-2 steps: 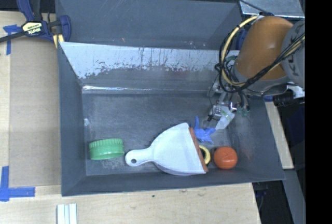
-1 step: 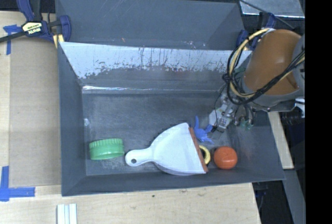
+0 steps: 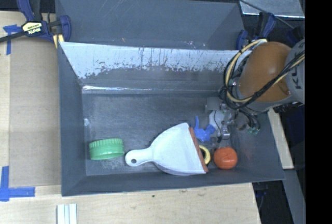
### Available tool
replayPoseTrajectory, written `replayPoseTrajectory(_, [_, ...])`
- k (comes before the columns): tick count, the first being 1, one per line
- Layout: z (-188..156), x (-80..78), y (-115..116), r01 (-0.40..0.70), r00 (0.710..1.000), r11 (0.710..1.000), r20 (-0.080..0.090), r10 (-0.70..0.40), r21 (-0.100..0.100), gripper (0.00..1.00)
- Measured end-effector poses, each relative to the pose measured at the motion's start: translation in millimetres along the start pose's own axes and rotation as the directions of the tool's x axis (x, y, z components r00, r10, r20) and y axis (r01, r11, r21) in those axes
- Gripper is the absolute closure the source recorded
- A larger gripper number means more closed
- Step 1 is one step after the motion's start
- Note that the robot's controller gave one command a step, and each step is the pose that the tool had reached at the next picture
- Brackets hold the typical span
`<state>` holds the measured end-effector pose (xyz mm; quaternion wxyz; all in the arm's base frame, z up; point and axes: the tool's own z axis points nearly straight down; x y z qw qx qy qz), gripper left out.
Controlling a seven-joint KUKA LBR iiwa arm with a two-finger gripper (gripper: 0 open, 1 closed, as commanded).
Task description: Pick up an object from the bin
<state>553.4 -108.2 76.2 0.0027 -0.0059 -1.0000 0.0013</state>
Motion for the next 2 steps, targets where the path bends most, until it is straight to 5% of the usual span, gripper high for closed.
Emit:
replayPoseTrajectory(1, [-1.7, -0.8, 0.8, -0.001, 1.0, 1.0, 0.003, 0.001, 0.0, 1.0])
replayPoseTrajectory(2, [-162.2, -62.5, 7.7, 0.006, 1.0, 1.0, 0.017, -0.006, 0.002, 1.0])
